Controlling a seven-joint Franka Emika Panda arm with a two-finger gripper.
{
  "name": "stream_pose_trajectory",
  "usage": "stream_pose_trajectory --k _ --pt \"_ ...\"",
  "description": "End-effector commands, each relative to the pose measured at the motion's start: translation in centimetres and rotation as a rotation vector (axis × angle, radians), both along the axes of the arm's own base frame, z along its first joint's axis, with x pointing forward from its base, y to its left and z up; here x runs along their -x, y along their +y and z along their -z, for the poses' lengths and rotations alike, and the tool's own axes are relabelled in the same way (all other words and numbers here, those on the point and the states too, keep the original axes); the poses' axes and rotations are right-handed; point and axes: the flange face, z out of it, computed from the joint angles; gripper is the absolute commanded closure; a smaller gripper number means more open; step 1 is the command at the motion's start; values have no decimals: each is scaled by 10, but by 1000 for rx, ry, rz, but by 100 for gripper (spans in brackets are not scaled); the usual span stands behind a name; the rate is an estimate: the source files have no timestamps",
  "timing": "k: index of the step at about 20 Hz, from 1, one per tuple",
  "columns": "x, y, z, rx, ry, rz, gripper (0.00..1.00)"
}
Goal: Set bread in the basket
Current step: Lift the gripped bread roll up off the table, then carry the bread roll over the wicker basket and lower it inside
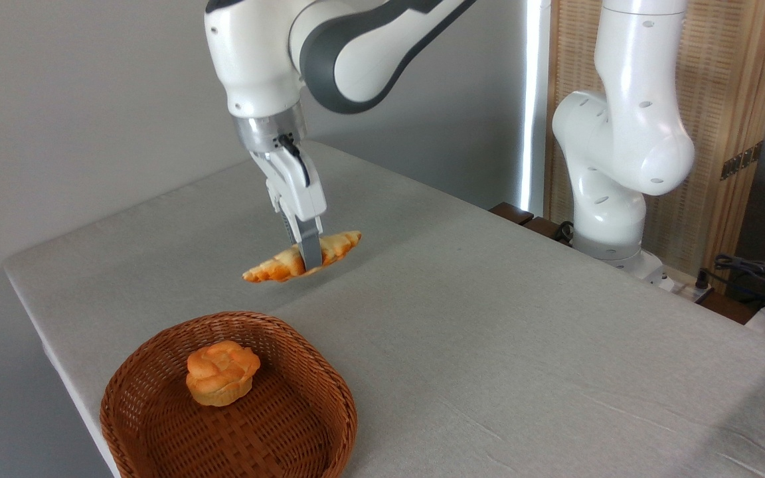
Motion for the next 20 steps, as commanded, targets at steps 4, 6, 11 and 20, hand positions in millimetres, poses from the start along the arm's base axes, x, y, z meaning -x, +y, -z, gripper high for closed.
stream_pose_trajectory --k 4,6,11,20 --pt "-21 42 -48 55 -78 -68 74" --pt "-32 73 -61 68 -111 -83 74" --pt "-53 124 -76 87 -217 -123 74" --pt "-105 141 -40 66 -425 -197 63"
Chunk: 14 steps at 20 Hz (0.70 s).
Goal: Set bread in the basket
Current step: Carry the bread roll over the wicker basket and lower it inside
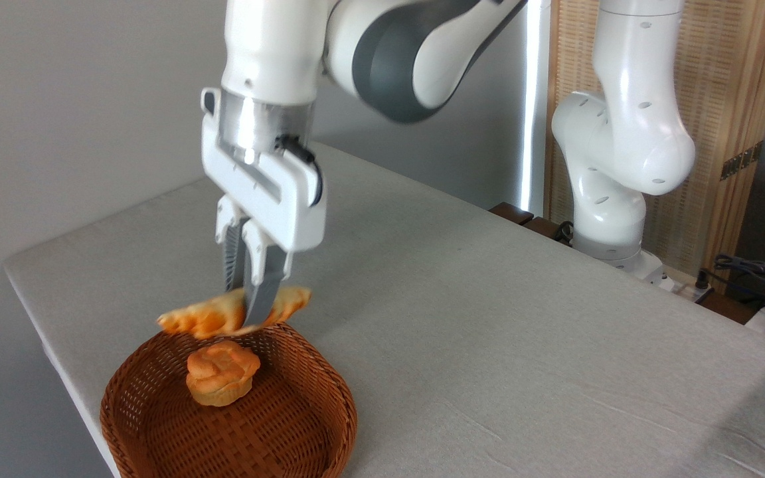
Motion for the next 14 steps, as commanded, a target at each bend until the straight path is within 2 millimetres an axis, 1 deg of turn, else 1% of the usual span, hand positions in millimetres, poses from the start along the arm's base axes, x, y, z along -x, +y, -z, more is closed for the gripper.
stream_pose_trajectory --k 1,2,3,4,5,10,14 --pt "-20 1 20 -4 -56 -17 62" --pt "-23 1 24 -9 -63 -17 48" --pt "-26 1 29 -13 -69 -22 13" --pt "-28 0 31 -14 -73 -21 5" --pt "-31 0 34 -16 -88 -27 1" --pt "-35 -1 45 -27 -87 -23 0" --pt "-36 -1 47 -28 -85 -23 0"
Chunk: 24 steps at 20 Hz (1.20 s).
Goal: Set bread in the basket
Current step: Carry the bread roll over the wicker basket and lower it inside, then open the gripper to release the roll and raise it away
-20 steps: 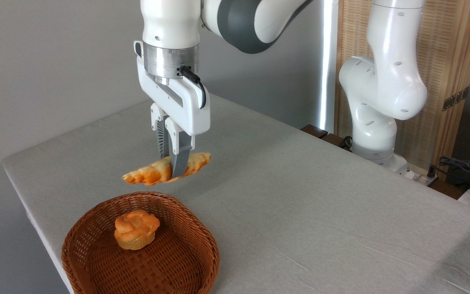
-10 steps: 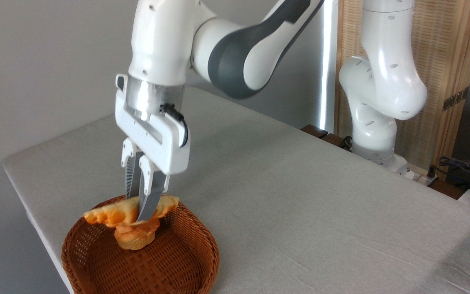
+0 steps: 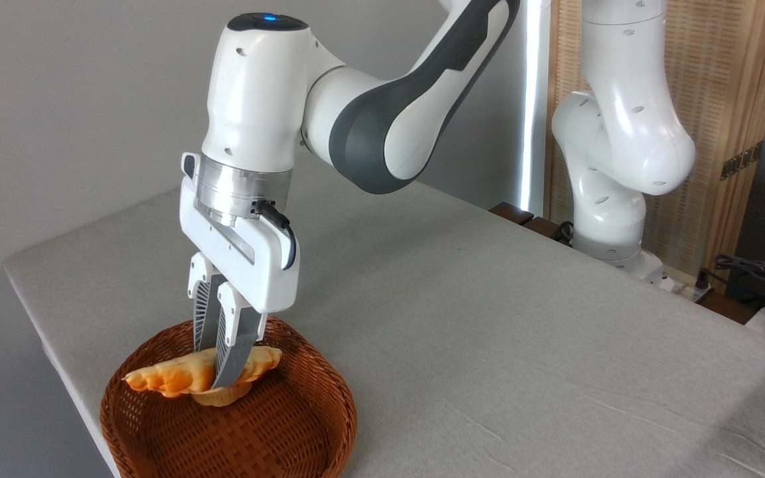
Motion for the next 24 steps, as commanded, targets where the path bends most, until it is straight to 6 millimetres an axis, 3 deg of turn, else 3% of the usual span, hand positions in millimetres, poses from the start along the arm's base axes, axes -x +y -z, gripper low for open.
stream_pose_trajectory --k 1,13,19,24 --pt "-4 2 -3 6 -19 -5 0" --pt "-2 3 -9 12 -28 -9 0" --pt "12 7 -45 41 -47 -28 0" --pt "27 6 -68 60 39 -24 0"
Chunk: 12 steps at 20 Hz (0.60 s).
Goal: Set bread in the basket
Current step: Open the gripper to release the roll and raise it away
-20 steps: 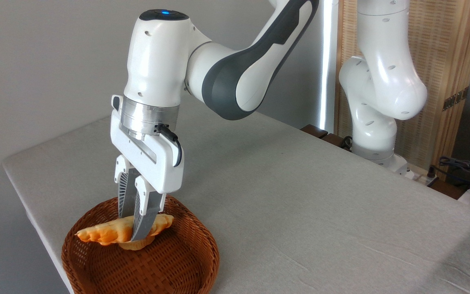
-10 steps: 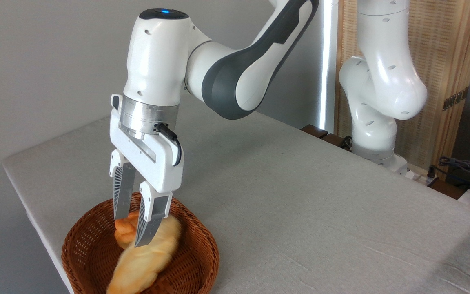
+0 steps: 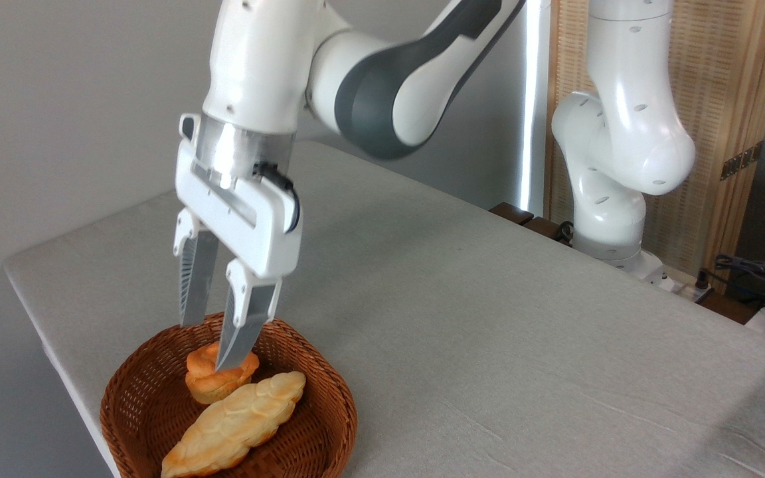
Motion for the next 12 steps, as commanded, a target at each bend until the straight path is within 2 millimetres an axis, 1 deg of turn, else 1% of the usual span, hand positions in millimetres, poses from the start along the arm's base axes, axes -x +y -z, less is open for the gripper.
stream_pose_trajectory --k 1,6,8,11,12 --pt "13 2 -27 33 67 -21 0" --pt "17 -5 -42 47 143 -51 0" --pt "19 -6 -44 43 181 -70 0" --pt "28 -12 -34 -5 277 -54 0" --pt "32 -15 -27 -22 329 -55 0"
